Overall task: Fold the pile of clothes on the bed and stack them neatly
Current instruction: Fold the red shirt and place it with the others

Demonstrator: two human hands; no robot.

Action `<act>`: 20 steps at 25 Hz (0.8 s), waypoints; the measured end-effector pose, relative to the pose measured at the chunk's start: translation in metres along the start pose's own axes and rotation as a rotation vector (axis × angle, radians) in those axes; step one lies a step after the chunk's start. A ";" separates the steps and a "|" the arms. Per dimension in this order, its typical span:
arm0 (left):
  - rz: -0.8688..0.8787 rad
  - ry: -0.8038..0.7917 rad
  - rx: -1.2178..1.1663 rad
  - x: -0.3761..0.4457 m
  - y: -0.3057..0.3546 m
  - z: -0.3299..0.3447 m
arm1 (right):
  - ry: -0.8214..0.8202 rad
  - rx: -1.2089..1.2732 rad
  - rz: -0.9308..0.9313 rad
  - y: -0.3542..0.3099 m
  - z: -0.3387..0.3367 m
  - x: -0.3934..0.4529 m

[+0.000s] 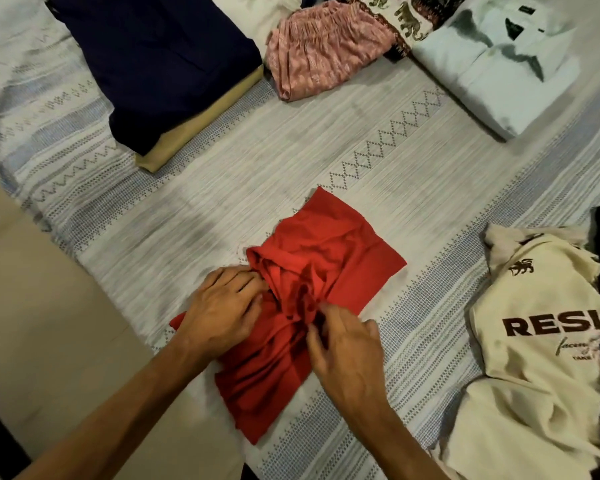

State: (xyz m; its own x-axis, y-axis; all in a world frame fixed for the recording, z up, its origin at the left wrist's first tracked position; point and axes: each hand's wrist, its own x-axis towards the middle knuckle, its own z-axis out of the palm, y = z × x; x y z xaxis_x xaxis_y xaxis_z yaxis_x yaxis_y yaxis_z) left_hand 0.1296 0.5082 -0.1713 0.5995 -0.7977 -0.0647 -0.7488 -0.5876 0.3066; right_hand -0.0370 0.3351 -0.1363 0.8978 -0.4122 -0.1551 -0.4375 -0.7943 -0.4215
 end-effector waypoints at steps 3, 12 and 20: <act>-0.121 0.188 -0.105 0.009 0.008 -0.015 | -0.139 -0.223 -0.183 -0.008 0.019 -0.019; -0.092 -0.094 -0.222 0.066 -0.006 -0.011 | -0.127 -0.116 0.119 0.024 0.008 -0.007; -0.026 0.131 -0.356 0.042 -0.026 -0.034 | -0.118 -0.188 0.044 0.053 0.007 -0.036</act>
State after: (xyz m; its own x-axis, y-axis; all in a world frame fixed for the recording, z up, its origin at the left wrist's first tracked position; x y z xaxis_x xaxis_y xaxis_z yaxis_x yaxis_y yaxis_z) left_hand 0.1840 0.4946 -0.1502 0.6657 -0.7452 0.0383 -0.6014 -0.5055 0.6187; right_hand -0.0916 0.3110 -0.1591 0.8726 -0.4017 -0.2778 -0.4679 -0.8506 -0.2397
